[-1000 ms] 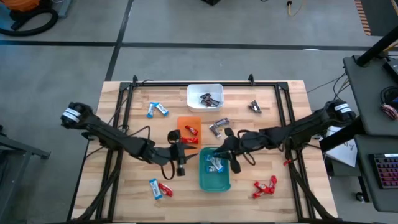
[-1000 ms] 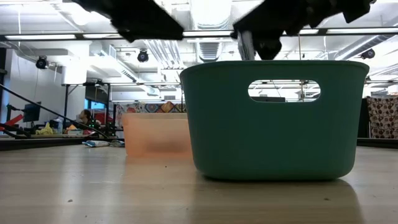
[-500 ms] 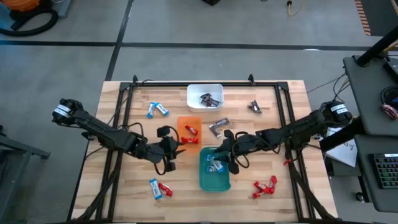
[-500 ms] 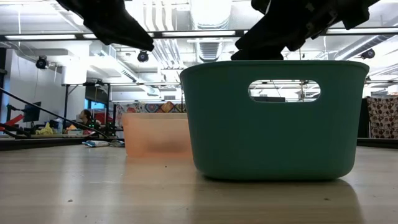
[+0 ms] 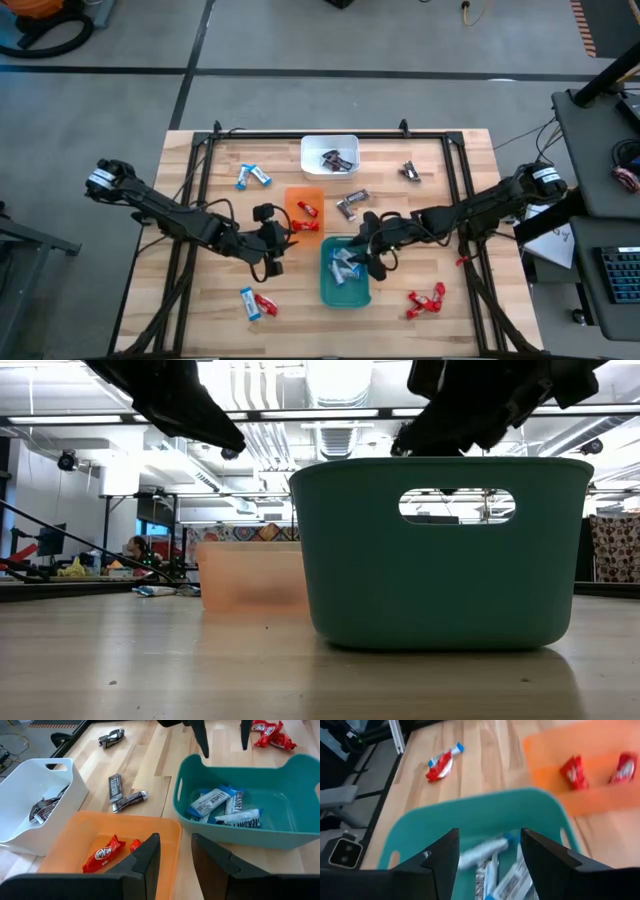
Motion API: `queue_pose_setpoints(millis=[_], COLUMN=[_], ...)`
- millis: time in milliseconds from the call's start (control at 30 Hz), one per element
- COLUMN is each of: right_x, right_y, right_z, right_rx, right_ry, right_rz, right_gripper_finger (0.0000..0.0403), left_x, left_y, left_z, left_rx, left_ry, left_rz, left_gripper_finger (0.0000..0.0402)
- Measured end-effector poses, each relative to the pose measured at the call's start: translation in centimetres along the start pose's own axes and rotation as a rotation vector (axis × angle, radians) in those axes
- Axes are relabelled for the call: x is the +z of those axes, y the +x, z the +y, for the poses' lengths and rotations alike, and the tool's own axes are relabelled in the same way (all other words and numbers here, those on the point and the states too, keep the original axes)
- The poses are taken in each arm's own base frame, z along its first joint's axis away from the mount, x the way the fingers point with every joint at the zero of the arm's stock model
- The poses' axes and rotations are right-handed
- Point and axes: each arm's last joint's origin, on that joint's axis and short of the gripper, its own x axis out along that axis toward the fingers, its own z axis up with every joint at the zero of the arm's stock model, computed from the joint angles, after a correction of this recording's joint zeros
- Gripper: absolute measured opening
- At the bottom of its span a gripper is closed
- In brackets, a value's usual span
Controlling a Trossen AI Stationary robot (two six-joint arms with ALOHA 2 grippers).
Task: Sort candy
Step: Put the red chocolate bar into the orange bin
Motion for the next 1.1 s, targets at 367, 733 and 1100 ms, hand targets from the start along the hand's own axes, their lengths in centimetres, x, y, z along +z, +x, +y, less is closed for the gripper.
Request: queue_pose_setpoints(millis=[367, 733, 1100], right_x=[-0.7, -0.1, -4.1], right_y=[-0.9, -3.8, -5.2], right_z=[0.6, 3.4, 5.8], right_rx=[-0.089, -0.269, -0.297], right_ry=[0.183, 0.327, 0.604], right_rz=[0.305, 0.589, 0.879], right_gripper_finger=[0.0199, 0.0199, 0.0199], left_x=[0.0, 0.0, 0.0], left_y=[0.0, 0.0, 0.0], left_z=[0.0, 0.0, 0.0], left_rx=[0.000, 0.000, 0.000], left_ry=[0.007, 0.008, 0.008], left_rz=[0.000, 0.001, 0.001], left_gripper_finger=[0.0096, 0.0096, 0.0096])
